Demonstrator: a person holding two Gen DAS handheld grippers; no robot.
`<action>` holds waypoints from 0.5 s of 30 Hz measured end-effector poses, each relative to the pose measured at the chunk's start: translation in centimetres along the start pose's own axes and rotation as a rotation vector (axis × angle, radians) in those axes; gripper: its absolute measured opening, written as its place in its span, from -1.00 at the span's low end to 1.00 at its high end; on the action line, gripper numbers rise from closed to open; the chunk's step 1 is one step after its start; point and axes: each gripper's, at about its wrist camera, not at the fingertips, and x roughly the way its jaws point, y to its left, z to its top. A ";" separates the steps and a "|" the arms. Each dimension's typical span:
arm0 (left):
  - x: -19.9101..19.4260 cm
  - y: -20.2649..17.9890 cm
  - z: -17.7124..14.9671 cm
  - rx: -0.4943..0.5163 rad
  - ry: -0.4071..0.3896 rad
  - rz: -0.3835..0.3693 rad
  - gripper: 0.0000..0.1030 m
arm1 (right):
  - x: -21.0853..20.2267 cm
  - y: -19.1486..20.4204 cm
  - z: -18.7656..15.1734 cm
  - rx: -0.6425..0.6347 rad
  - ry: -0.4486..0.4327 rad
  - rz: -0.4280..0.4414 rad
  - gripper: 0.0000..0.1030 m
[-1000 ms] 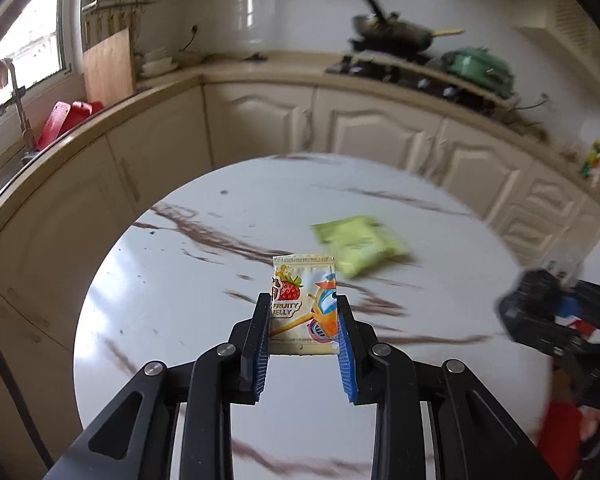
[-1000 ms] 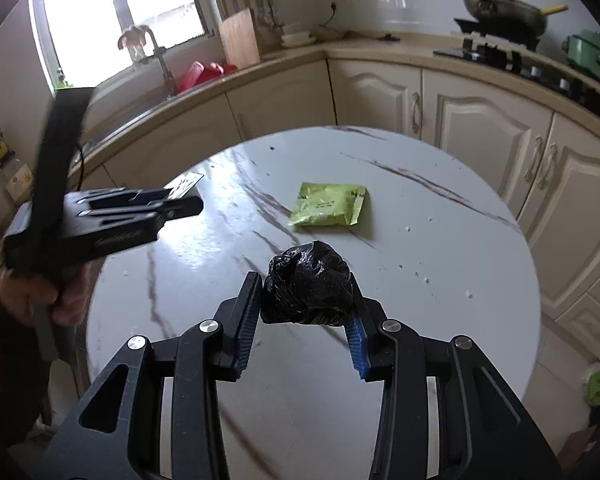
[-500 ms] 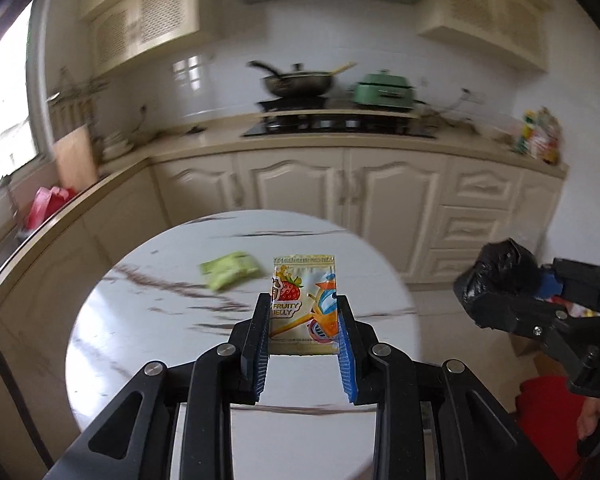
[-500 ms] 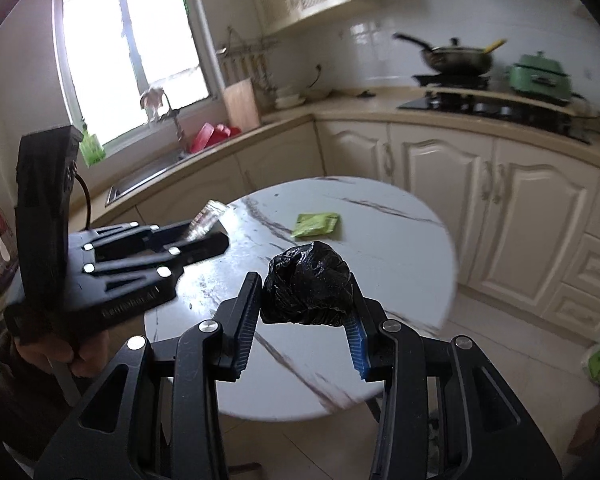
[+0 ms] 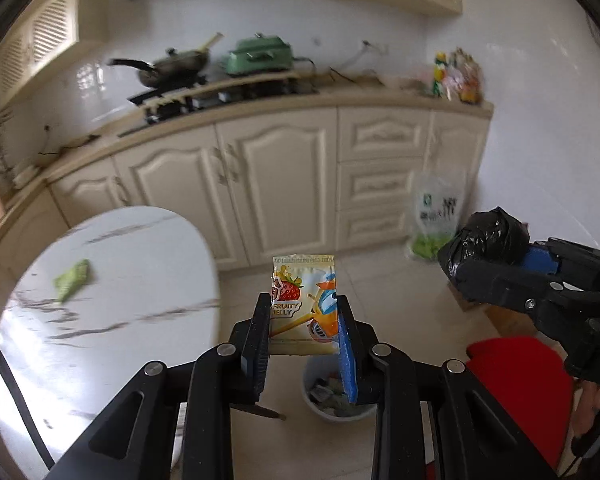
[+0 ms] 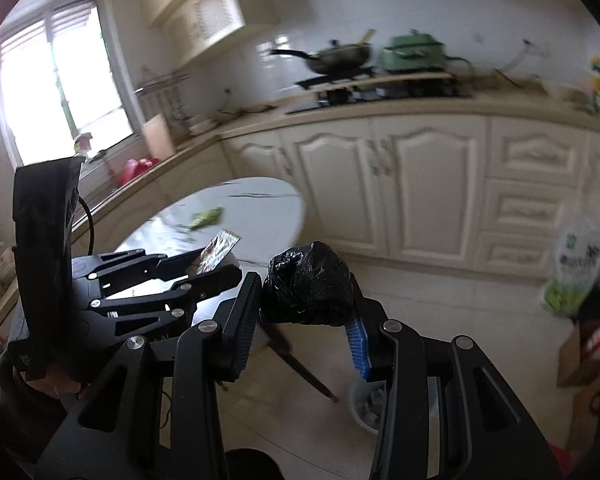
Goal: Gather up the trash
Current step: 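Carry the pouch and black bag over the blue bin and open both grippers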
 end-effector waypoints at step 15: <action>22.9 -6.2 5.1 0.104 0.243 -0.079 -0.50 | 6.6 -14.8 -8.1 0.227 0.148 -0.051 -0.26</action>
